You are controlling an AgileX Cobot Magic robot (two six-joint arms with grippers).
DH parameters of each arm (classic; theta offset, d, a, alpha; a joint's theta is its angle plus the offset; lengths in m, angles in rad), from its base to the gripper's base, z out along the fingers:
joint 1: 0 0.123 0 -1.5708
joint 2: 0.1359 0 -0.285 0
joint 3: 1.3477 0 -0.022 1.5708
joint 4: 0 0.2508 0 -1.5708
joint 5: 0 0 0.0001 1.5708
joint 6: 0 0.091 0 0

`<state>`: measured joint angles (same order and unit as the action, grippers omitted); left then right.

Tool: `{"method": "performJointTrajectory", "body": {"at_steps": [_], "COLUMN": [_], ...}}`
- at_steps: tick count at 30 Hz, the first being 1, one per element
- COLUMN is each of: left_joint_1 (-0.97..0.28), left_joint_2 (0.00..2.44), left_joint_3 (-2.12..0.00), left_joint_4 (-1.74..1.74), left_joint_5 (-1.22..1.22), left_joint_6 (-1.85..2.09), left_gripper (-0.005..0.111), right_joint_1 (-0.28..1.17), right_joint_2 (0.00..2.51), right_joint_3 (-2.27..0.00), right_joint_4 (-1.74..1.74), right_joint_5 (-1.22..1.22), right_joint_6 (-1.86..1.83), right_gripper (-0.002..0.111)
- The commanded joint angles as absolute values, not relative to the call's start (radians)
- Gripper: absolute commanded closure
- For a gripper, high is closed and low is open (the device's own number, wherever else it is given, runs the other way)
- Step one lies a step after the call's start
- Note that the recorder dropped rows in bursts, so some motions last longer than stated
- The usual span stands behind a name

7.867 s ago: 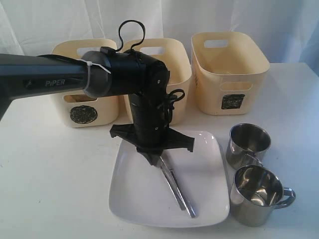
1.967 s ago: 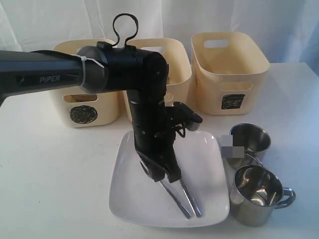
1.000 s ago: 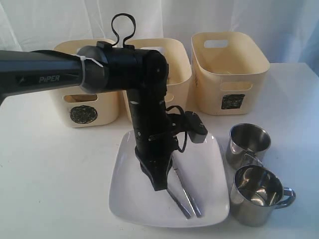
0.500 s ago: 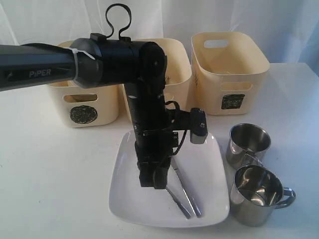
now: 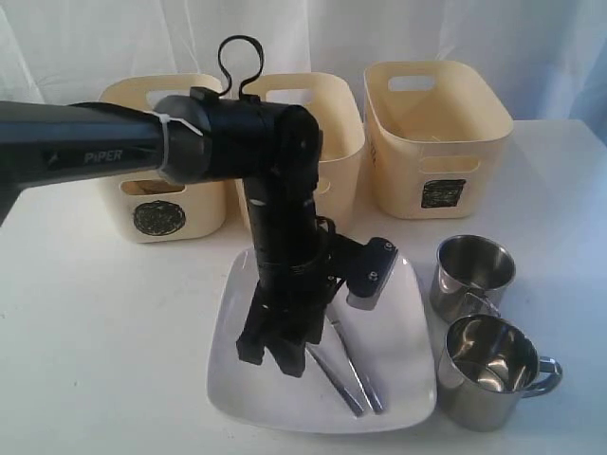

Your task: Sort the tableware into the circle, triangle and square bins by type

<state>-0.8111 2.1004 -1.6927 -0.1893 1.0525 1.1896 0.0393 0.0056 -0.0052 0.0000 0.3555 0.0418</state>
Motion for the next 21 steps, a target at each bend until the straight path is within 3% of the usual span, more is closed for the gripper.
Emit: {"method": "performJointTrajectory", "body": {"at_steps": [1,21], "left_joint_1": [-0.812,-0.816], "left_joint_2": [2.118,2.154], "left_joint_3": [-1.686,-1.686], "left_joint_4": [-0.198,-0.195], "left_joint_5": [1.013,0.949], "left_joint_6": [1.248,1.39], "left_gripper": [0.054,0.056], "right_joint_1": [0.04,0.04], "right_joint_2": [0.0,0.0], "right_joint_3": [0.0,0.0], "right_joint_4": [0.0,0.0], "right_joint_5": [0.342,0.342], "right_joint_6": [0.038,0.038], "right_gripper": [0.108,0.108]}}
